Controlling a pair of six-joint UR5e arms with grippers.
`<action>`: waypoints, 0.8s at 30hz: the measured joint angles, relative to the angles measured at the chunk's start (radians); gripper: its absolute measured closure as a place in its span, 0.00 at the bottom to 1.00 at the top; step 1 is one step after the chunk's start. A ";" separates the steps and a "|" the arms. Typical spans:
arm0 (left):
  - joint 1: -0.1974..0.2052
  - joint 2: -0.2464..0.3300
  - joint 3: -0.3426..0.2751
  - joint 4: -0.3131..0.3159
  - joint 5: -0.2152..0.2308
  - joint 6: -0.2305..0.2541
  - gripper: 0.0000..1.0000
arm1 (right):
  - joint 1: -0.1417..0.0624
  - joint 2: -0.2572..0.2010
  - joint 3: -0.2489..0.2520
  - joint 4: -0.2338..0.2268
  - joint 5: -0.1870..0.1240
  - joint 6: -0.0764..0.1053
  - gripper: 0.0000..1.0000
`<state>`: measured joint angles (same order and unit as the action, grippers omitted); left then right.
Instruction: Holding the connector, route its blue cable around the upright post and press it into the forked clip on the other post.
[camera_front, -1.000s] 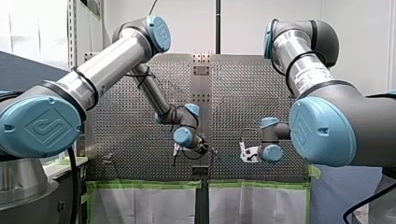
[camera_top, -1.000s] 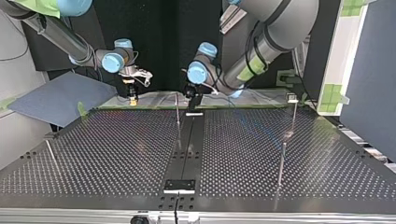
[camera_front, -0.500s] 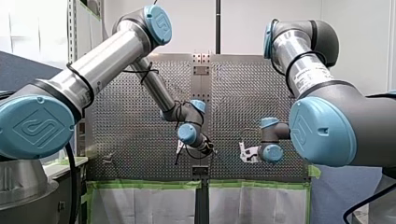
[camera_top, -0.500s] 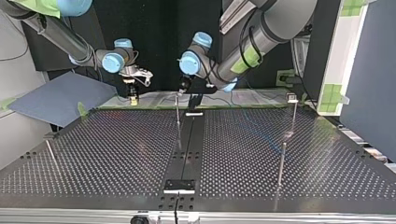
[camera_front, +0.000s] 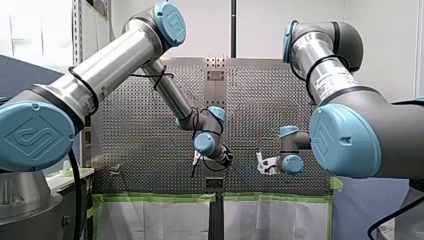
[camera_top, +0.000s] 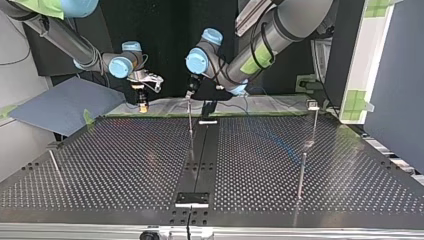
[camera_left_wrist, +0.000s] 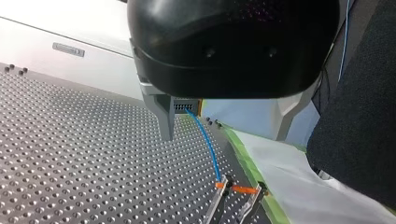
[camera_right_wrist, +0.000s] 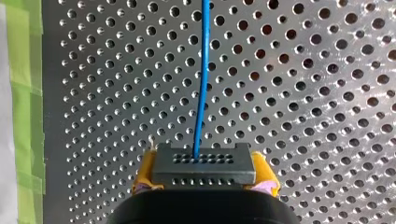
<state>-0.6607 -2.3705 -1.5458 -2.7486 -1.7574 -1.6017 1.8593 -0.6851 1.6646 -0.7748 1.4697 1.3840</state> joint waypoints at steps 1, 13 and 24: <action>-0.001 0.000 0.000 0.000 -0.002 0.000 0.00 | 0.000 0.000 0.000 0.000 0.000 0.000 1.00; -0.050 0.012 -0.005 -0.011 -0.063 0.000 0.00 | 0.000 0.000 0.000 0.000 -0.002 0.001 1.00; -0.172 0.124 -0.092 -0.008 -0.186 -0.066 0.00 | -0.001 0.000 -0.001 0.004 -0.004 0.001 1.00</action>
<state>-0.8331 -2.2469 -1.6377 -2.7565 -1.9432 -1.6674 1.8587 -0.6850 1.6640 -0.7704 1.4659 1.3854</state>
